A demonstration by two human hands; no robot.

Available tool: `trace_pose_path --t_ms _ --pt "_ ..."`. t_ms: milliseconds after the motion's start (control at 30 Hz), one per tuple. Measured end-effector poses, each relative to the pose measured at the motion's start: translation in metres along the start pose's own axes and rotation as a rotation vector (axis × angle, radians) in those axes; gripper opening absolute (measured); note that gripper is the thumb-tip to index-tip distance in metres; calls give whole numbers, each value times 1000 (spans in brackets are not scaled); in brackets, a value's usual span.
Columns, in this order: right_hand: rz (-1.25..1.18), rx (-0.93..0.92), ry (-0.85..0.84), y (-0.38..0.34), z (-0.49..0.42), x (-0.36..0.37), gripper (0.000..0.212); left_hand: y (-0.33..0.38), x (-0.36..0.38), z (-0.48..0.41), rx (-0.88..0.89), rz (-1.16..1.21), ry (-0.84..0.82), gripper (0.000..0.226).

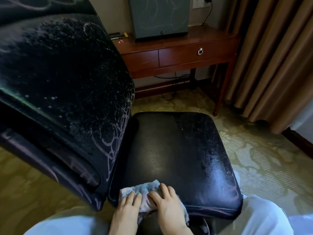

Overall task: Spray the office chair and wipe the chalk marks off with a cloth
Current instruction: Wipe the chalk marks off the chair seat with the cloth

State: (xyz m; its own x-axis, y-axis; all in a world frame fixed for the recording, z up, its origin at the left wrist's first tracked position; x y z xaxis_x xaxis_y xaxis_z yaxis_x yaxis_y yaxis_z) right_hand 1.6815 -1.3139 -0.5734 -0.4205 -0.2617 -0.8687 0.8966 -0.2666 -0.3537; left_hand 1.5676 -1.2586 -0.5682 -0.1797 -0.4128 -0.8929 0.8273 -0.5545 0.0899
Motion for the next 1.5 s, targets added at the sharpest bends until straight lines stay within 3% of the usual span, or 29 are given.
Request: trace_pose_path --t_ms 167,367,633,700,800,900,1000,1100,1167,1333,1500 --pt "9 -77 -116 -58 -13 4 51 -61 16 -1 -60 76 -6 78" --pt "26 -82 -26 -54 -6 4 51 -59 8 3 -69 117 114 64" --pt "72 16 125 29 27 -2 56 40 14 -3 122 -3 150 63" --pt "70 63 140 60 41 -10 57 79 17 -1 173 -39 167 53" --pt "49 135 150 107 60 -20 59 130 17 3 224 -109 146 19" --pt "-8 200 159 141 70 -24 62 155 31 -1 238 -130 51 37" --pt "-33 173 156 142 70 -26 63 162 19 -1 275 -151 106 21" --pt "-23 143 146 122 65 -27 65 140 16 1 297 -110 97 54" --pt "-2 113 166 101 59 -26 63 117 13 1 274 -31 130 62" --pt "44 40 130 33 27 -8 52 45 3 8 166 -55 145 62" --pt "86 -39 49 -43 -6 4 59 -40 10 10 69 -28 207 62"
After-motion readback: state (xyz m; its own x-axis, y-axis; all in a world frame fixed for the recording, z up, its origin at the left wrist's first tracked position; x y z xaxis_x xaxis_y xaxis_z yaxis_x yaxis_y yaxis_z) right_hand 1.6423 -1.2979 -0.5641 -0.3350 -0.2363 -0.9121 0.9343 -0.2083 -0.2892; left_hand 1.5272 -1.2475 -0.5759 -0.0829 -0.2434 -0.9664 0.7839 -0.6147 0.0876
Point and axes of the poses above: each hand's wrist, its own z-axis away from the middle knuckle, its own x-axis out of the palm, y = z × x, the point moved 7 cm from there along -z, towards the middle knuckle, and after that the axes turned 15 degrees about -y, right-handed, at the moved point
